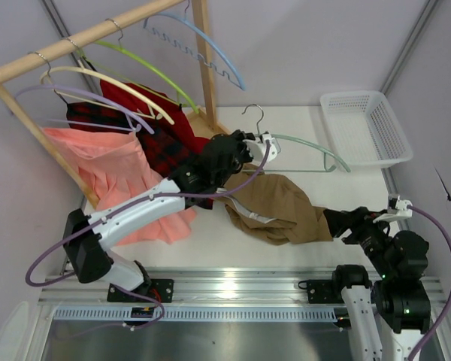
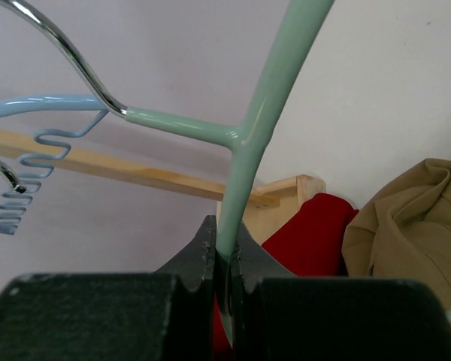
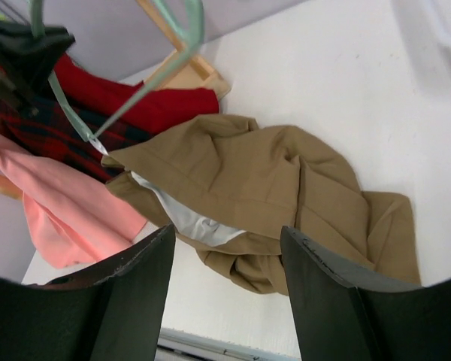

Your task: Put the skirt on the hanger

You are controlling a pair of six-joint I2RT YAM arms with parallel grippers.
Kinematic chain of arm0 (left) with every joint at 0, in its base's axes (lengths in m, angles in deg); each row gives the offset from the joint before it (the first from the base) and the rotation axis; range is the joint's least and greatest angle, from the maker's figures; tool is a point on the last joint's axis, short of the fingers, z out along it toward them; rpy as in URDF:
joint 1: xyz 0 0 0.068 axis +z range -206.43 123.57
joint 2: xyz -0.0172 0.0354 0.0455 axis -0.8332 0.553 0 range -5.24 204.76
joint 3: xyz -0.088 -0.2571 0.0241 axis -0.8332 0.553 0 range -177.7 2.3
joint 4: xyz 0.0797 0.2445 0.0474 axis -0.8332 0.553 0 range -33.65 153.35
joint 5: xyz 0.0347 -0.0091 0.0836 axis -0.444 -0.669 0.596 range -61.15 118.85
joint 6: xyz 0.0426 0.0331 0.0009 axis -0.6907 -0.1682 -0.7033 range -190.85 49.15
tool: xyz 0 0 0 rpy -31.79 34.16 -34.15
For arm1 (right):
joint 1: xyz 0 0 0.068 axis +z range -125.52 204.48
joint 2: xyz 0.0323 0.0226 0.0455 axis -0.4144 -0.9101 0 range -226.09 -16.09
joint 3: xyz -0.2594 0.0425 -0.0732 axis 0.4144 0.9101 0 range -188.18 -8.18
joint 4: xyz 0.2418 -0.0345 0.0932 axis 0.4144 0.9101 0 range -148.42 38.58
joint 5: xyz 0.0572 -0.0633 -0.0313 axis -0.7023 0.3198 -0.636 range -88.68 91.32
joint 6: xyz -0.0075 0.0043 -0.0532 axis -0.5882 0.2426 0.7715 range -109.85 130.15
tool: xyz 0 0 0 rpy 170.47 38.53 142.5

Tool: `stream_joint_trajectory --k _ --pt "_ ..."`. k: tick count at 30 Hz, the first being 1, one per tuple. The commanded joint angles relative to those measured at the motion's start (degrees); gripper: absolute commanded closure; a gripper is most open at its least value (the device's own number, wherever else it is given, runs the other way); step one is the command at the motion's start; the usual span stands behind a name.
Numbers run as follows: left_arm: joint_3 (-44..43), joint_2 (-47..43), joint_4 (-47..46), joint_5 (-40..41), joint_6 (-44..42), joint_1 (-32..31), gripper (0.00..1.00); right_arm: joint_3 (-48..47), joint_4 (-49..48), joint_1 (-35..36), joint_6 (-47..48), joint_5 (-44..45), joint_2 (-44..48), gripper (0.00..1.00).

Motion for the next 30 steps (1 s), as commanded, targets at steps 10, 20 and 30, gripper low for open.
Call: stream_joint_trajectory --k 10,20,30 --pt "-21.08 9.83 17.01 13.91 16.48 0.98 1.0 14.88 -14.69 -1.05 -7.02 -6.32 -2.35 0.4" --pt "-25.58 10.9 27.83 17.96 25.2 1.86 1.0 25.78 -25.94 5.62 -9.22 -3.35 -9.63 0.37" --pt "-17.67 5.97 28.54 18.84 26.6 1.86 1.0 24.74 -35.62 37.77 0.71 21.93 -27.72 0.22"
